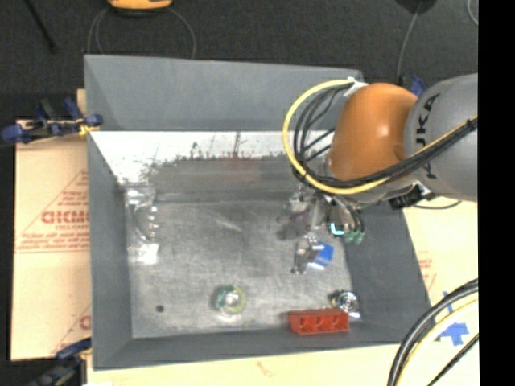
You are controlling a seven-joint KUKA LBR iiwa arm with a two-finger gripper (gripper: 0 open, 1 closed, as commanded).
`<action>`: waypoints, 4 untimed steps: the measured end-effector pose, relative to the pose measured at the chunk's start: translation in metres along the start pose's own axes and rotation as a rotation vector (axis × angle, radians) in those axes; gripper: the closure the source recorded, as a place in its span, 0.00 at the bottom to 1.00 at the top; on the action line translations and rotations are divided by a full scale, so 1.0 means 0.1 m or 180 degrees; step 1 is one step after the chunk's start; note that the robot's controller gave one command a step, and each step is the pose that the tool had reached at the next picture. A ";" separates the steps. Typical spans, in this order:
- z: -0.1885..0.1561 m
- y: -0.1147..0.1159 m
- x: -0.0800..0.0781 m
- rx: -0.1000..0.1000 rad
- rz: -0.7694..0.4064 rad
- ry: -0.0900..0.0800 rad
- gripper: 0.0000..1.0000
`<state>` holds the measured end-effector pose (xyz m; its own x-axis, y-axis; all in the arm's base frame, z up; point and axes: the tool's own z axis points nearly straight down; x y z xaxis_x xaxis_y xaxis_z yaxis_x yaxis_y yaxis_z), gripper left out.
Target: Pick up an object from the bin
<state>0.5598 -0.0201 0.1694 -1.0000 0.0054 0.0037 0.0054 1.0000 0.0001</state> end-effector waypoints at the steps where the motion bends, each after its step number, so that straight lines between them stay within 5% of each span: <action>1: 0.67 -0.67 -0.13 0.0009 -0.0402 -0.0008 0.00; 2: 0.39 -0.25 0.70 -0.0005 -0.0236 -0.0018 0.00; 3: 0.74 -0.64 0.32 0.0009 -0.1339 -0.0024 0.00; 4: 0.95 -1.20 -0.46 -0.0007 -0.2107 -0.0031 0.00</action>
Offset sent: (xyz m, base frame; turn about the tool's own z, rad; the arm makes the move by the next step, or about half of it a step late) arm 0.0133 -0.0620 -0.0646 -0.1318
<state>0.6047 -0.1404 0.0744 -0.7921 -0.6104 -0.0068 -0.6104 0.7921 0.0014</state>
